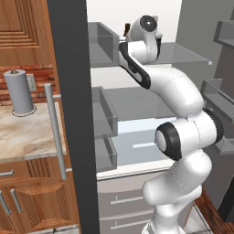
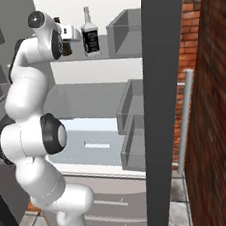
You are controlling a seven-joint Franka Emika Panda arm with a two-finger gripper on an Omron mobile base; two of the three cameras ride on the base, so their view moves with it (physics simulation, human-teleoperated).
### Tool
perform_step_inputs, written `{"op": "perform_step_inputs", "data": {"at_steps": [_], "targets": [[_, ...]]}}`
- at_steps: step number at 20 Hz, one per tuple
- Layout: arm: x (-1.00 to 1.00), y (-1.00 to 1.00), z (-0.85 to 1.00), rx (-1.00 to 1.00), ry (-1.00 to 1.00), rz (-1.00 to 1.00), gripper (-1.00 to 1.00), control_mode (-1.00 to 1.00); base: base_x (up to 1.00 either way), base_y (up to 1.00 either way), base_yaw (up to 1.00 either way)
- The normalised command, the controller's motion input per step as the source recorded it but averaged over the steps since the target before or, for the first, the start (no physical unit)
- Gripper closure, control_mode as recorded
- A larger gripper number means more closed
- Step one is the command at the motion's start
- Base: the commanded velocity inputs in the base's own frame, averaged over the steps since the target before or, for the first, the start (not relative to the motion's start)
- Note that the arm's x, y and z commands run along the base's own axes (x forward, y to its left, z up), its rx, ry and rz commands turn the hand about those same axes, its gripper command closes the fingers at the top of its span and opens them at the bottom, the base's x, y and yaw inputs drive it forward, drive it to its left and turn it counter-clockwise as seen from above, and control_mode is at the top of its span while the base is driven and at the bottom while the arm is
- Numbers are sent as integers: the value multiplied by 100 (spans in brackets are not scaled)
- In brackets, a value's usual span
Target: Place the beer and liquor on the top shelf of the fridge to keep them out of children's reach, and place the onion on lower shelves for easy access.
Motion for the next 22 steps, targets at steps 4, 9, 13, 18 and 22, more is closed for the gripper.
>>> {"op": "perform_step_inputs", "data": {"at_steps": [4,9,13,18,22], "targets": [[21,2,0,-3,13,0,100,-100,0,0,0],[24,0,-7,0,6,0,100,-100,0,0,0],[27,0,-21,0,0,0,100,-100,0,0,0],[28,0,-30,0,0,0,100,-100,0,0,0],[23,0,-31,0,-1,0,100,-100,0,0,0]]}}
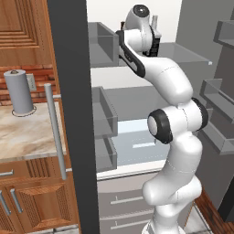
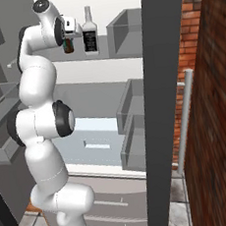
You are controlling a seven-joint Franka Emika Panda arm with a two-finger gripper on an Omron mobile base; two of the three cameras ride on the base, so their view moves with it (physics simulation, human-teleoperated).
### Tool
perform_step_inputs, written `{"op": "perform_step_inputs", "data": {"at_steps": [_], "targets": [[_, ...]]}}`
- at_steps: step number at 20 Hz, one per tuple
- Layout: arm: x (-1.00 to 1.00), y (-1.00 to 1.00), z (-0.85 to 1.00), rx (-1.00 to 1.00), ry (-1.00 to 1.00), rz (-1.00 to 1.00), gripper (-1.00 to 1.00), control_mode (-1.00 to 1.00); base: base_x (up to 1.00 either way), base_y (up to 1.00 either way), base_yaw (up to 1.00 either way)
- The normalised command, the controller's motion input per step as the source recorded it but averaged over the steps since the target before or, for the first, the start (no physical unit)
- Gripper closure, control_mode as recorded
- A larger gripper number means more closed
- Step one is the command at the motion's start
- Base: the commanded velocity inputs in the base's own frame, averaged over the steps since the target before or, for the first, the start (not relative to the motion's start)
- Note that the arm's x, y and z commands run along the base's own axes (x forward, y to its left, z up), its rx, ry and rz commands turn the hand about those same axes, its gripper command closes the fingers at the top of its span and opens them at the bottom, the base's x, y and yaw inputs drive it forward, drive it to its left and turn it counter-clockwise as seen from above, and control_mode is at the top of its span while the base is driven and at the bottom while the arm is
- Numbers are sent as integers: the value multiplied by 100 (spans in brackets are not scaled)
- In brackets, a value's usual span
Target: Place the beer and liquor on the top shelf of the fridge to keep them out of children's reach, and place the onion on lower shelves for easy access.
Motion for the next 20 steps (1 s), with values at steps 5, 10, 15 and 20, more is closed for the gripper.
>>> {"op": "perform_step_inputs", "data": {"at_steps": [5,10,15,20], "targets": [[10,1,-32,0,-2,0,100,-100,0,0,0],[2,4,-26,0,-3,0,-100,-100,0,0,0],[0,4,-18,0,-4,0,-100,-100,0,0,0],[0,3,-8,0,-3,0,-100,-100,0,0,0]]}}
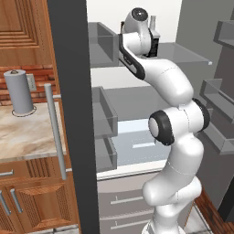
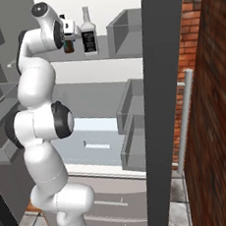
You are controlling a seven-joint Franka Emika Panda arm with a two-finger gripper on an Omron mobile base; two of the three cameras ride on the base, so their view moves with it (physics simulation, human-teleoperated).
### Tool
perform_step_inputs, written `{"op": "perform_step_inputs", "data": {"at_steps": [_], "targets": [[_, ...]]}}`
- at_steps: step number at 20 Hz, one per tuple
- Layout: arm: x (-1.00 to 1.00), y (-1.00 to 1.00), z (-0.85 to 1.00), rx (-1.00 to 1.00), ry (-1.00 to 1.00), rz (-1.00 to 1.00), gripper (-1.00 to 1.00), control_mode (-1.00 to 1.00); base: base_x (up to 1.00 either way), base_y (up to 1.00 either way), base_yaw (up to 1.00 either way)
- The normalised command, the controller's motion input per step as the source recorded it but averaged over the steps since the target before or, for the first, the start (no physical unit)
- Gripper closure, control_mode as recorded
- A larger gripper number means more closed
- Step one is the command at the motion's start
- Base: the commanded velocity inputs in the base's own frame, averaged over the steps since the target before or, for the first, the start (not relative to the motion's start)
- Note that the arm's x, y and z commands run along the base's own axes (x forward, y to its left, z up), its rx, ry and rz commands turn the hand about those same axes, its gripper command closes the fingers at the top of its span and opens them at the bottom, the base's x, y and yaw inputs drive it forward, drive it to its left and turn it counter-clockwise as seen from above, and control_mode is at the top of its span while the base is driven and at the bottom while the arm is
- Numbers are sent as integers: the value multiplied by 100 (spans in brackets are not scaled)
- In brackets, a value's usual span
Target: Place the beer and liquor on the top shelf of the fridge to keep them out of children's reach, and place the onion on lower shelves for easy access.
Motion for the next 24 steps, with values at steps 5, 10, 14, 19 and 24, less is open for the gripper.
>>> {"op": "perform_step_inputs", "data": {"at_steps": [5,10,14,19,24], "targets": [[-3,0,0,0,0,-3,-100,-100,0,0,0],[-33,0,0,0,0,-5,-100,-100,0,0,0],[-68,0,0,0,0,-5,-100,-100,0,0,0],[-68,0,-8,0,0,-4,-100,-100,0,0,0],[-51,0,-30,0,-5,0,-100,-100,0,0,0]]}}
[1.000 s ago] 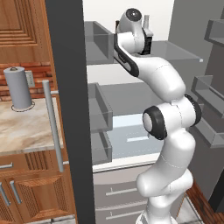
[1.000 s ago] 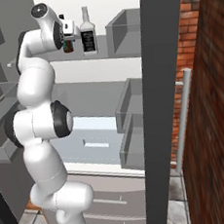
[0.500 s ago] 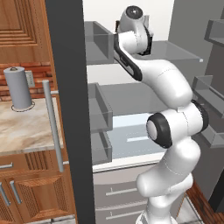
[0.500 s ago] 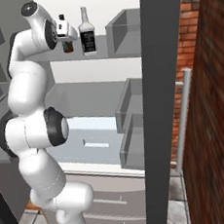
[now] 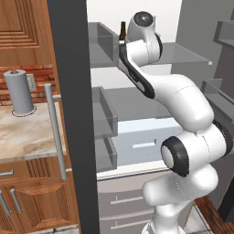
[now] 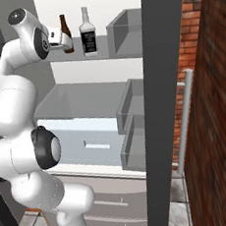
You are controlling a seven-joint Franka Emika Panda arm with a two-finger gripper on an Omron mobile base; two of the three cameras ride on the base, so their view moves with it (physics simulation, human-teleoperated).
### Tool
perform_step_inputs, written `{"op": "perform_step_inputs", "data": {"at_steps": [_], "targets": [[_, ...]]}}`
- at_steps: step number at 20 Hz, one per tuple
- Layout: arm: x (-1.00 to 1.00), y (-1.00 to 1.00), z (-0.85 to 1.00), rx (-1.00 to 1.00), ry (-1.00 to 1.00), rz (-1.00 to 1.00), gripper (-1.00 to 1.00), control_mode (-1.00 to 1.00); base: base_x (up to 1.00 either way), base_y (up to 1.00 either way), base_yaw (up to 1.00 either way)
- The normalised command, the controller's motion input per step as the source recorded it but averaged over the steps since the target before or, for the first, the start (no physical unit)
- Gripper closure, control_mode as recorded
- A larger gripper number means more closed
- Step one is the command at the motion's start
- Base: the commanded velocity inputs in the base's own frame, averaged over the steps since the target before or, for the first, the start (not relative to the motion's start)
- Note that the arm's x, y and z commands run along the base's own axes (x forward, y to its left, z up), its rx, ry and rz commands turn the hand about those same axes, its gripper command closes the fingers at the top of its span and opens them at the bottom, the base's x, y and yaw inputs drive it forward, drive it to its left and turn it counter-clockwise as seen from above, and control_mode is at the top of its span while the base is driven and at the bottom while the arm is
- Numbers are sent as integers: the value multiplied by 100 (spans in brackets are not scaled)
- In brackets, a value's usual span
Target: Place the beer and liquor on the top shelf of the fridge to keep them out of children's reach, and place the onion on lower shelves for easy access.
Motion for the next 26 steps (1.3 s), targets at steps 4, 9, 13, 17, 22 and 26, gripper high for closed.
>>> {"op": "perform_step_inputs", "data": {"at_steps": [4,9,13,17,22,26], "targets": [[-47,-6,-22,0,-8,0,-100,-100,0,0,0],[-56,-25,-15,0,-10,0,-100,-100,0,0,0],[-66,-27,-8,2,-12,0,-100,-100,0,0,0],[-80,-20,-1,1,-11,0,-100,-100,0,0,0],[-96,-22,0,0,-5,2,-100,-100,0,0,0],[-100,-26,0,0,0,1,-100,-100,0,0,0]]}}
